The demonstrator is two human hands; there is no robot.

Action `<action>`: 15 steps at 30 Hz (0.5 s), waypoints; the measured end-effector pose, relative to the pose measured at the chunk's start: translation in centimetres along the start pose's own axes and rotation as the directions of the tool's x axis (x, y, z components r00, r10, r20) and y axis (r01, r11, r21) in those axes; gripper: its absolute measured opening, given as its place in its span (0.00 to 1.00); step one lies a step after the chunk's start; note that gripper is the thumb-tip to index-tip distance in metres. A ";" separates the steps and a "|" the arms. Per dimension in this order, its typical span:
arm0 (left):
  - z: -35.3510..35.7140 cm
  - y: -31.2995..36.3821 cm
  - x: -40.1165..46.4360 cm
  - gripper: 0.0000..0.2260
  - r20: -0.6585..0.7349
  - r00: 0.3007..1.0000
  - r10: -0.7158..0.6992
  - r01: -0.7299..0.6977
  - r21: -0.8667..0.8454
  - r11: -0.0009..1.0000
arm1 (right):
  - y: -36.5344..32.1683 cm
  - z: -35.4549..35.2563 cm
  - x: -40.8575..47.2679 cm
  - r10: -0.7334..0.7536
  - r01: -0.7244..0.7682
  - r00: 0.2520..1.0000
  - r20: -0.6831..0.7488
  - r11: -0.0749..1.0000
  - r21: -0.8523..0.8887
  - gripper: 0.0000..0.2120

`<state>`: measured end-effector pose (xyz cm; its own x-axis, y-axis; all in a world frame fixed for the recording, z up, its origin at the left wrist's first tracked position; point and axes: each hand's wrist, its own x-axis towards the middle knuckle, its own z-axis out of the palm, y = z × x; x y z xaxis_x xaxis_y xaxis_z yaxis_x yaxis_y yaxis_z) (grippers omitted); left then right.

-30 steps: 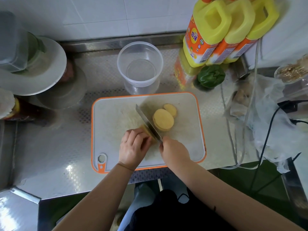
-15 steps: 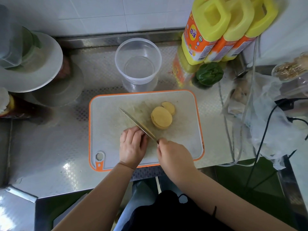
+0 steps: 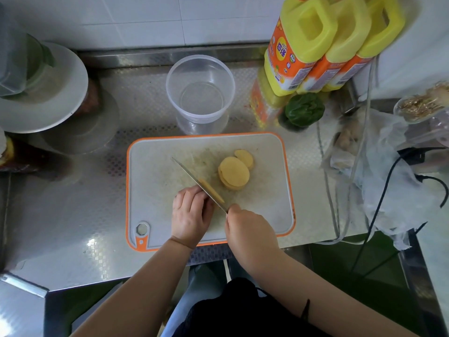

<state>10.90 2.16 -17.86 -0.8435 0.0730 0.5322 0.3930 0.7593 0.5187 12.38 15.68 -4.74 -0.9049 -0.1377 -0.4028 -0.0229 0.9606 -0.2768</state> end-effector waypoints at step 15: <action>-0.1 -0.2 0.2 0.05 0.016 1.000 -0.015 0.015 -0.029 0.999 | -0.9 -0.2 2.2 0.076 -0.070 0.983 0.170 0.997 -0.044 0.08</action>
<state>10.71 1.97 -17.76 -0.8549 0.0724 0.5137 0.3906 0.7415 0.5455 10.33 14.57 -5.19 -0.8187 -0.1032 -0.5649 0.0216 0.9775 -0.2099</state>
